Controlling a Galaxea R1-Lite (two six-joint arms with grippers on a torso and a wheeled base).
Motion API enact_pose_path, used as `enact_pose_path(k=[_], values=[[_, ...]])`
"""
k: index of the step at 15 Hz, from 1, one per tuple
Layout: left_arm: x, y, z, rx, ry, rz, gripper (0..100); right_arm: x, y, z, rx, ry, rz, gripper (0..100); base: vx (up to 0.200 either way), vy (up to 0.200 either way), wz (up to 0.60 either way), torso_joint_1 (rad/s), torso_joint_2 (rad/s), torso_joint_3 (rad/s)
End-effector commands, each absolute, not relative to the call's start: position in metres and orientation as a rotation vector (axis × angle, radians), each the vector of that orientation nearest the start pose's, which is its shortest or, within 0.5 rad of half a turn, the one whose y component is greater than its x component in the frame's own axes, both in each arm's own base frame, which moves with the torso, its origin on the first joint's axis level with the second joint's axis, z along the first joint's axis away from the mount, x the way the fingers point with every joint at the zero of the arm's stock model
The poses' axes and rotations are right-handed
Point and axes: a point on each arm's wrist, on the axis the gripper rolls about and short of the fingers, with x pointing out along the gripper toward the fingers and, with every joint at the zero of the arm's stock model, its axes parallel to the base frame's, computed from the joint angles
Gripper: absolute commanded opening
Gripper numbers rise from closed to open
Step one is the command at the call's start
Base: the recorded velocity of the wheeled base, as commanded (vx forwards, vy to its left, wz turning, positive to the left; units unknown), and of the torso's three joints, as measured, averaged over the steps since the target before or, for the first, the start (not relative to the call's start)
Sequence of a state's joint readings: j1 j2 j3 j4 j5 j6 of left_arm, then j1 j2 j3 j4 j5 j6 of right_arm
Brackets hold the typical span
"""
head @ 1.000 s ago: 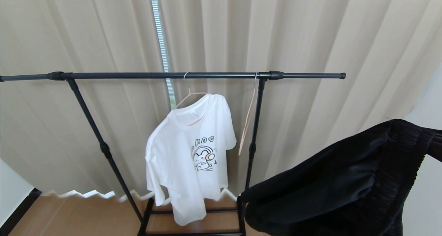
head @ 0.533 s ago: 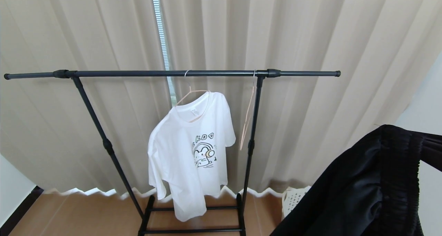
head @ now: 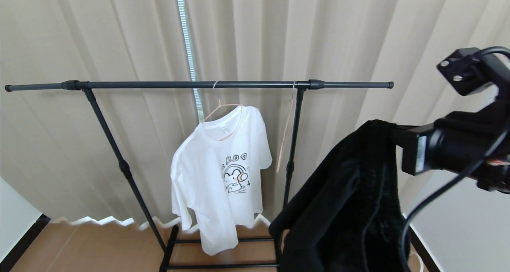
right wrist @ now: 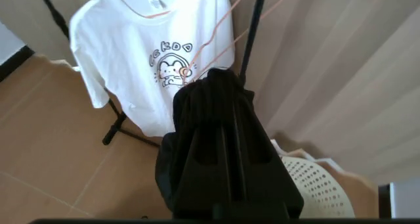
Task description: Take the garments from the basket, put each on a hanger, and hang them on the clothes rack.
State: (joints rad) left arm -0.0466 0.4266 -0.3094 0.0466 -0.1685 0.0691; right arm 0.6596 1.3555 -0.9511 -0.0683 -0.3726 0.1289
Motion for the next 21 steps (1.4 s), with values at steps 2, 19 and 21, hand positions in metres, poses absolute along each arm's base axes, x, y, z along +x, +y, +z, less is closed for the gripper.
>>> enact_pose_path(k=[2, 19, 21], values=[[0.082, -0.030, 0.196, -0.003, 0.417, -0.466, 100, 0.214, 0.151, 0.243, -0.045, 0.342, 0.183, 0, 0.000, 0.000, 0.00, 0.000, 0.00, 0.000], [0.213, -0.241, 0.162, -0.302, 0.984, -0.574, 100, 0.244, 0.184, 0.255, 0.208, 0.284, 0.042, 0, 0.000, 0.000, 0.00, 0.000, 0.00, 0.000], [0.220, -0.256, 0.154, -0.292, 0.997, -0.578, 100, 0.243, 0.189, 0.258, 0.238, 0.278, 0.054, 0, 0.000, 0.000, 0.00, 0.000, 0.00, 0.000]])
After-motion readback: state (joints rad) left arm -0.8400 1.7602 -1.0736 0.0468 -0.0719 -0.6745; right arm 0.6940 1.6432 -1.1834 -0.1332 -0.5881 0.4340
